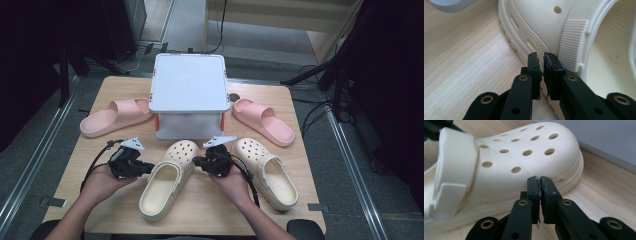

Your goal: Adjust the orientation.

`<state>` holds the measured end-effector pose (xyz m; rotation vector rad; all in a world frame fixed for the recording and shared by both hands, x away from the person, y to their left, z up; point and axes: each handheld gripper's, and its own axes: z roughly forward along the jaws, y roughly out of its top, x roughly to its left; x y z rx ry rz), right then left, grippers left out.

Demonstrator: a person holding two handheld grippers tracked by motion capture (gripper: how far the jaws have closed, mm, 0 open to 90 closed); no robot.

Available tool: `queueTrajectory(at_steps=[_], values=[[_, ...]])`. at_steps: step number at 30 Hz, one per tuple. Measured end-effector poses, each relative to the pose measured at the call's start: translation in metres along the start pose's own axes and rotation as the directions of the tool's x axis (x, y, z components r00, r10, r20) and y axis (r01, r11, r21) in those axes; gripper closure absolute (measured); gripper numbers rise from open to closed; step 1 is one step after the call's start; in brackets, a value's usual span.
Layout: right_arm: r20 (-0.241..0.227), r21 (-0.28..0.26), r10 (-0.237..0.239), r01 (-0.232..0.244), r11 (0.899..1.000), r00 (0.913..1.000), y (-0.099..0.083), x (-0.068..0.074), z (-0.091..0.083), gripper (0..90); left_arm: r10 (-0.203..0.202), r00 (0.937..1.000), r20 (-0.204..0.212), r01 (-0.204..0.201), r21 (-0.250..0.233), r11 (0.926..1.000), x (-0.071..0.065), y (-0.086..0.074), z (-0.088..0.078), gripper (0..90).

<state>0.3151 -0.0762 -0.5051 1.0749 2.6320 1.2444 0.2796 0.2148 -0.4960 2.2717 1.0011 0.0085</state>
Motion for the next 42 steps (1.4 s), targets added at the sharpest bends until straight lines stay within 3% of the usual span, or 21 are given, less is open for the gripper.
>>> queueTrajectory(at_steps=[9,17,21,25,29,31,34,37,42], values=[[-0.013,0.005,-0.012,0.012,1.000,0.9998,0.011,-0.003,0.010,87.9,-0.049,0.9988,0.003,0.049,-0.021,0.9986,-0.005,-0.010,-0.003,83.6],[-0.007,0.016,-0.011,0.011,1.000,0.9999,0.020,-0.005,0.017,87.8,-0.030,0.9995,0.012,0.030,-0.024,0.9993,-0.019,-0.013,0.001,83.2],[-0.009,0.019,-0.014,0.015,1.000,0.9999,0.024,-0.006,0.019,87.3,-0.050,0.9987,0.007,0.051,-0.023,0.9985,-0.017,-0.014,0.001,78.6],[-0.007,0.031,-0.028,0.029,0.999,0.9996,0.029,-0.007,0.015,79.9,-0.083,0.9965,-0.003,0.083,-0.073,0.9939,-0.008,-0.013,-0.009,73.4],[-0.023,-0.015,-0.026,0.025,1.000,0.9994,0.032,-0.006,0.001,70.5,-0.117,0.9926,-0.031,0.114,-0.085,0.9898,0.001,-0.004,-0.018,64.5],[-0.019,-0.043,-0.019,0.018,0.999,0.9996,0.033,-0.005,-0.007,58.6,-0.117,0.9920,-0.046,0.112,-0.093,0.9893,0.003,0.002,-0.023,62.1],[-0.037,-0.055,0.000,-0.002,0.999,0.9993,0.032,-0.002,-0.016,50.3,-0.124,0.9917,-0.034,0.119,-0.118,0.9858,0.005,0.010,-0.030,59.7],[-0.061,-0.073,0.023,-0.027,0.997,0.9979,0.030,0.001,-0.025,46.8,-0.101,0.9940,-0.042,0.096,-0.112,0.9891,0.005,0.019,-0.038,56.7],[-0.074,-0.077,0.009,-0.014,0.997,0.9972,0.022,0.011,-0.038,42.5,-0.094,0.9946,-0.042,0.088,-0.133,0.9872,0.008,0.036,-0.051,55.7]])
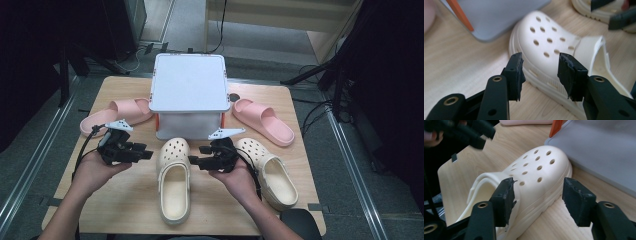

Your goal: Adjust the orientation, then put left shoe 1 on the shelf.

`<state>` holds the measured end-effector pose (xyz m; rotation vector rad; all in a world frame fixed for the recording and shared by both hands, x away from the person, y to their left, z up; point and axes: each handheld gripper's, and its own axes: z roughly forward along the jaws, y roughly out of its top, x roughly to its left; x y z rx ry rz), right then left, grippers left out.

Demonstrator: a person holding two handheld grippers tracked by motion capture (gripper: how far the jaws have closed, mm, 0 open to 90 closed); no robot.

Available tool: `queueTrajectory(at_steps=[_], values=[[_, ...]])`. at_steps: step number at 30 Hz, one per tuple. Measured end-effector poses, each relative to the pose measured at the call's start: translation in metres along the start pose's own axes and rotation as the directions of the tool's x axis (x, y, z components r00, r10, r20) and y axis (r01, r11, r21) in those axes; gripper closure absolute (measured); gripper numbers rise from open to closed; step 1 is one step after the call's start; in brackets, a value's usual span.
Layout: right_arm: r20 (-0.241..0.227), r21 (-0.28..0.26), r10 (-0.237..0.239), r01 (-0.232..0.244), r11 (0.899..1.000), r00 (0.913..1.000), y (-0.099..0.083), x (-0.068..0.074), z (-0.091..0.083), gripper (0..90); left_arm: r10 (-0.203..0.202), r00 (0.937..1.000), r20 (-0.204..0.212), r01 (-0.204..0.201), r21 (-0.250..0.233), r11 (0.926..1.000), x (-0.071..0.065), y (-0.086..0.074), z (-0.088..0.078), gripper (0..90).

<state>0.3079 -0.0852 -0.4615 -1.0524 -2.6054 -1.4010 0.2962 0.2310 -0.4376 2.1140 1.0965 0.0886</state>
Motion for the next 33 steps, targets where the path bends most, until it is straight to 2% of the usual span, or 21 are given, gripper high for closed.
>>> queueTrajectory(at_steps=[5,9,13,17,20,22,25,30,33], values=[[-0.010,-0.001,-0.018,0.018,1.000,0.9998,-0.007,0.013,-0.004,38.2,0.030,0.9995,0.002,-0.030,-0.020,0.9993,-0.001,0.028,-0.008,68.4],[-0.013,0.024,-0.022,0.022,0.999,0.9997,-0.012,0.023,-0.001,36.7,0.055,0.9984,-0.011,-0.055,-0.029,0.9980,0.001,0.050,-0.016,71.3],[-0.019,0.030,-0.019,0.020,0.999,0.9996,-0.016,0.032,0.000,36.9,0.067,0.9977,-0.006,-0.068,-0.061,0.9958,0.004,0.071,-0.023,73.4],[-0.012,0.047,-0.022,0.022,0.999,0.9997,-0.022,0.037,0.002,36.3,0.090,0.9957,-0.025,-0.091,-0.053,0.9945,0.006,0.089,-0.025,74.6],[-0.012,0.068,-0.011,0.011,0.998,0.9999,-0.027,0.039,0.007,36.1,0.101,0.9948,-0.007,-0.102,-0.071,0.9922,0.008,0.097,-0.026,74.9],[-0.014,0.076,-0.003,0.004,0.997,0.9999,-0.029,0.042,0.011,36.1,0.114,0.9933,-0.020,-0.115,-0.077,0.9904,0.010,0.104,-0.026,76.8],[-0.002,0.088,0.002,-0.001,0.996,1.0000,-0.030,0.045,0.017,35.2,0.133,0.9899,-0.050,-0.136,-0.056,0.9892,0.015,0.113,-0.024,79.5],[0.032,0.110,0.006,-0.010,0.994,0.9995,-0.036,0.048,0.022,34.6,0.119,0.9921,-0.041,-0.122,-0.064,0.9905,0.027,0.122,-0.019,81.8],[0.048,0.112,0.011,-0.017,0.994,0.9988,-0.037,0.048,0.025,34.2,0.127,0.9907,-0.050,-0.130,-0.066,0.9894,0.030,0.123,-0.012,82.9]])
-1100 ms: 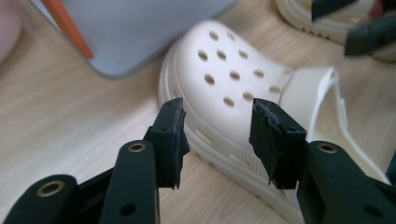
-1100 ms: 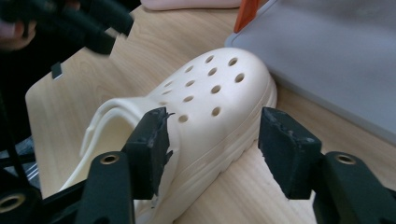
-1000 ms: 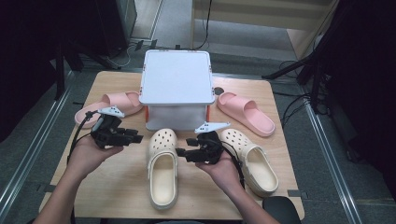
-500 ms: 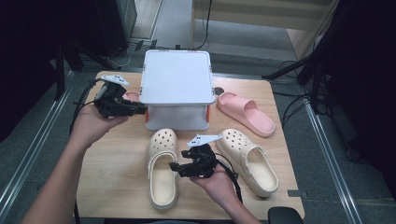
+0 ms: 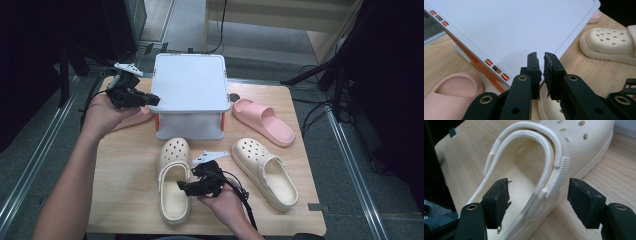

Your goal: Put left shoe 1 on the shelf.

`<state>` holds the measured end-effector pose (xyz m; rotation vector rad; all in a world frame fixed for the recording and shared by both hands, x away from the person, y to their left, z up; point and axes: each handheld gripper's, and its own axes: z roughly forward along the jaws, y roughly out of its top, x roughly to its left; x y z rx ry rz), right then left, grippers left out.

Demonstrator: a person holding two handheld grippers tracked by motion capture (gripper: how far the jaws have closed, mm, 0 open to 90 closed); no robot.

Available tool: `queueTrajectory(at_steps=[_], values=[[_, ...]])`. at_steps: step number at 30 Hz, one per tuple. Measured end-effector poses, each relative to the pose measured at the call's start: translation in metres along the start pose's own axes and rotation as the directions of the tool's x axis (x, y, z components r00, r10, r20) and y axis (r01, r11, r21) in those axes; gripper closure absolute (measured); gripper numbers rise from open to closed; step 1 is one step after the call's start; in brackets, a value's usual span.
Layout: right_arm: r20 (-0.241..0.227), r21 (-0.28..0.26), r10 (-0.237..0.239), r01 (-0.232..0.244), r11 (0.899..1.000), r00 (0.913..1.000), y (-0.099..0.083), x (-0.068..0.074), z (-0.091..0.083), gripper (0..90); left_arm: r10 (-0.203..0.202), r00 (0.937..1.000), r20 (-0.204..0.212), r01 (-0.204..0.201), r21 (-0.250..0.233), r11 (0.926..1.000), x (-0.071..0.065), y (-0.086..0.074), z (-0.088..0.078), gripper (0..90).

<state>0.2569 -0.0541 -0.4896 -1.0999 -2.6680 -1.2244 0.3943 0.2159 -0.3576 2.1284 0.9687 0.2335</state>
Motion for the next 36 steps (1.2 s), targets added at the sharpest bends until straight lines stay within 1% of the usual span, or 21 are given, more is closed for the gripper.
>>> queueTrajectory(at_steps=[4,5,7,9,10,12,15,18,20,22,23,25,26,27,28,29,30,31,32,33,36], values=[[0.020,0.005,0.036,-0.036,0.999,0.9991,0.000,-0.003,0.006,35.2,0.017,0.9998,-0.008,-0.017,0.004,0.9998,0.003,-0.002,0.012,83.4],[0.024,0.002,0.064,-0.064,0.998,0.9977,0.000,-0.004,0.007,36.3,0.027,0.9996,-0.013,-0.027,0.014,0.9995,0.004,-0.001,0.014,83.4],[0.014,-0.010,0.114,-0.114,0.993,0.9933,0.001,-0.006,0.009,37.2,0.035,0.9993,-0.013,-0.035,0.010,0.9993,0.005,-0.001,0.017,83.4],[0.021,-0.012,0.122,-0.122,0.993,0.9923,0.003,-0.004,0.012,37.2,0.042,0.9987,-0.026,-0.042,0.016,0.9990,0.007,-0.002,0.019,83.1],[0.027,-0.012,0.118,-0.118,0.993,0.9927,0.003,-0.003,0.013,37.3,0.039,0.9990,-0.022,-0.039,0.010,0.9992,0.009,-0.003,0.018,83.3],[0.055,-0.001,0.103,-0.103,0.995,0.9931,0.005,-0.001,0.019,38.1,0.016,0.9998,0.009,-0.016,0.002,0.9999,0.015,-0.004,0.018,83.1],[0.095,0.017,0.099,-0.101,0.995,0.9906,0.004,-0.002,0.027,41.9,0.014,0.9994,0.030,-0.013,-0.011,0.9999,0.019,-0.006,0.018,83.9],[0.103,0.032,0.101,-0.105,0.994,0.9895,0.001,-0.003,0.033,47.4,0.029,0.9992,0.026,-0.029,-0.009,0.9996,0.019,-0.006,0.018,84.3],[0.126,0.030,0.075,-0.079,0.996,0.9893,0.002,-0.004,0.033,52.4,0.028,0.9994,0.021,-0.028,-0.009,0.9996,0.017,-0.006,0.018,84.1],[0.122,0.031,0.078,-0.083,0.996,0.9894,0.002,-0.005,0.033,53.8,0.030,0.9994,0.017,-0.030,-0.010,0.9995,0.016,-0.006,0.019,84.2],[0.134,0.026,0.088,-0.092,0.995,0.9871,0.003,-0.006,0.032,60.1,0.033,0.9994,0.013,-0.033,-0.008,0.9994,0.016,-0.005,0.019,84.1],[0.144,0.022,0.090,-0.094,0.995,0.9855,0.004,-0.007,0.031,66.3,0.033,0.9994,0.009,-0.033,-0.008,0.9994,0.015,-0.006,0.019,84.1],[0.144,0.022,0.090,-0.094,0.995,0.9855,0.004,-0.007,0.031,66.3,0.033,0.9994,0.009,-0.033,-0.008,0.9994,0.015,-0.006,0.019,84.0],[0.145,0.034,0.081,-0.087,0.996,0.9860,0.006,-0.010,0.030,70.2,0.035,0.9994,0.005,-0.035,-0.009,0.9994,0.014,-0.006,0.019,83.9],[0.145,0.034,0.081,-0.087,0.996,0.9860,0.006,-0.010,0.030,70.2,0.035,0.9994,0.005,-0.035,-0.009,0.9994,0.014,-0.006,0.019,83.9],[0.141,0.055,0.080,-0.089,0.995,0.9867,0.010,-0.015,0.029,74.4,0.036,0.9993,0.008,-0.036,-0.010,0.9993,0.014,-0.006,0.019,83.9],[0.141,0.055,0.080,-0.089,0.995,0.9867,0.010,-0.015,0.029,74.4,0.036,0.9993,0.008,-0.036,-0.010,0.9993,0.014,-0.006,0.019,83.9],[0.159,0.062,0.069,-0.080,0.995,0.9848,0.014,-0.019,0.027,78.7,0.028,0.9993,0.024,-0.027,-0.015,0.9995,0.014,-0.006,0.020,83.9],[0.159,0.062,0.069,-0.080,0.995,0.9848,0.014,-0.019,0.027,78.7,0.028,0.9993,0.024,-0.027,-0.015,0.9995,0.014,-0.006,0.020,83.4],[0.135,0.061,0.086,-0.095,0.994,0.9871,0.018,-0.026,0.026,78.8,0.037,0.9988,0.033,-0.036,-0.024,0.9990,0.013,-0.006,0.022,83.5],[0.115,0.059,0.107,-0.114,0.992,0.9875,0.023,-0.031,0.025,78.9,0.038,0.9990,0.024,-0.038,-0.020,0.9991,0.012,-0.005,0.022,83.7]])
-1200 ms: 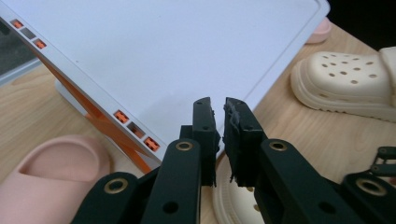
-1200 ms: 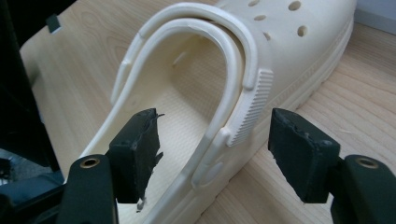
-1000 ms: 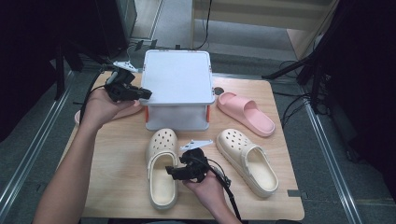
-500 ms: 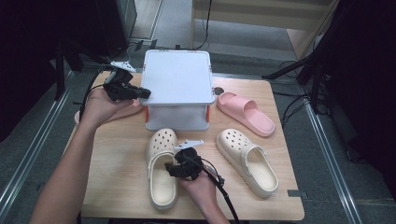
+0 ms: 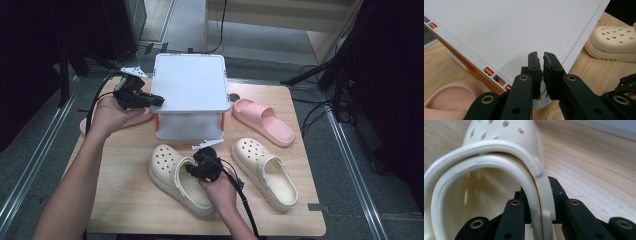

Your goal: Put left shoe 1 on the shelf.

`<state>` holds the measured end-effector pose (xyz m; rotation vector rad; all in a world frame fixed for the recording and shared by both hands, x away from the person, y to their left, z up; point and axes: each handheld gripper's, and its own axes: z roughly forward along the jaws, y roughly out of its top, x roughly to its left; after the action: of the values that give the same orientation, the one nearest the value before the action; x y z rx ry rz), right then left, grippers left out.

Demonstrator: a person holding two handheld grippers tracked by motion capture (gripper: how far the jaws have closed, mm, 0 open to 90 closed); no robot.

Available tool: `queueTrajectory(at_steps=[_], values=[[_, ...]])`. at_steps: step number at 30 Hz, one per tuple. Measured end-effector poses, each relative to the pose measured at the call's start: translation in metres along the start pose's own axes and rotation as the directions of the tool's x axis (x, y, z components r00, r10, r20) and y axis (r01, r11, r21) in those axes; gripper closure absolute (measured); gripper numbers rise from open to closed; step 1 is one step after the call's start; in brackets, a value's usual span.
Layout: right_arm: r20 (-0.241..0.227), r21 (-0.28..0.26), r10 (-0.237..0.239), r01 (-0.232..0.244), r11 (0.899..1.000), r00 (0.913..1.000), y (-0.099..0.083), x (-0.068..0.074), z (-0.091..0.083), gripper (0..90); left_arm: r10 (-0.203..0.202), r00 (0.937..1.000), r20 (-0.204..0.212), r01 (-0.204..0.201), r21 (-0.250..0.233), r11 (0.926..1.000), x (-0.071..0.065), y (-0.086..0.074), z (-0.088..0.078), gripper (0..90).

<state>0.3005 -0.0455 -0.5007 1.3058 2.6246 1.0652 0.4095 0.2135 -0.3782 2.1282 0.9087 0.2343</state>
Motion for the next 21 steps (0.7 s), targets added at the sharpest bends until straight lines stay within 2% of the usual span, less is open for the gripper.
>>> queueTrajectory(at_steps=[6,7,8,9,10,12,16,17,19,21], values=[[0.011,-0.044,0.009,-0.008,0.999,0.9999,0.021,-0.008,-0.011,79.2,-0.005,1.0000,0.004,0.005,0.001,1.0000,0.001,0.000,0.000,83.6],[0.034,-0.059,0.017,-0.015,0.998,0.9993,0.029,-0.013,-0.012,79.1,-0.006,1.0000,0.000,0.006,0.002,1.0000,0.000,0.000,0.000,83.6],[0.034,-0.059,0.017,-0.015,0.998,0.9993,0.029,-0.013,-0.012,79.1,-0.006,1.0000,0.000,0.006,0.002,1.0000,0.000,0.000,0.000,83.5],[0.068,-0.071,0.023,-0.019,0.997,0.9974,0.035,-0.020,-0.010,78.9,-0.004,1.0000,0.002,0.004,0.001,1.0000,0.000,0.000,0.000,83.4],[0.068,-0.071,0.023,-0.019,0.997,0.9974,0.035,-0.020,-0.010,78.9,-0.004,1.0000,0.002,0.004,0.001,1.0000,0.000,0.000,0.000,83.1],[0.100,-0.101,0.030,-0.020,0.995,0.9945,0.044,-0.028,-0.005,78.9,-0.005,1.0000,0.004,0.005,-0.004,1.0000,0.000,0.000,0.000,83.1],[0.118,-0.132,0.088,-0.072,0.989,0.9890,0.057,-0.039,0.005,78.8,-0.003,1.0000,0.005,0.003,-0.006,1.0000,0.000,0.000,0.001,83.1],[0.118,-0.132,0.088,-0.072,0.989,0.9890,0.057,-0.039,0.005,78.8,-0.003,1.0000,0.006,0.003,-0.006,1.0000,0.000,0.000,0.001,83.1],[0.128,-0.142,0.130,-0.111,0.984,0.9833,0.064,-0.044,0.013,78.7,-0.005,1.0000,0.008,0.005,-0.005,1.0000,0.001,0.000,0.000,83.1],[0.135,-0.157,0.137,-0.115,0.981,0.9813,0.067,-0.044,0.019,78.6,-0.004,1.0000,0.004,0.004,-0.006,1.0000,0.000,0.000,0.001,82.9]])
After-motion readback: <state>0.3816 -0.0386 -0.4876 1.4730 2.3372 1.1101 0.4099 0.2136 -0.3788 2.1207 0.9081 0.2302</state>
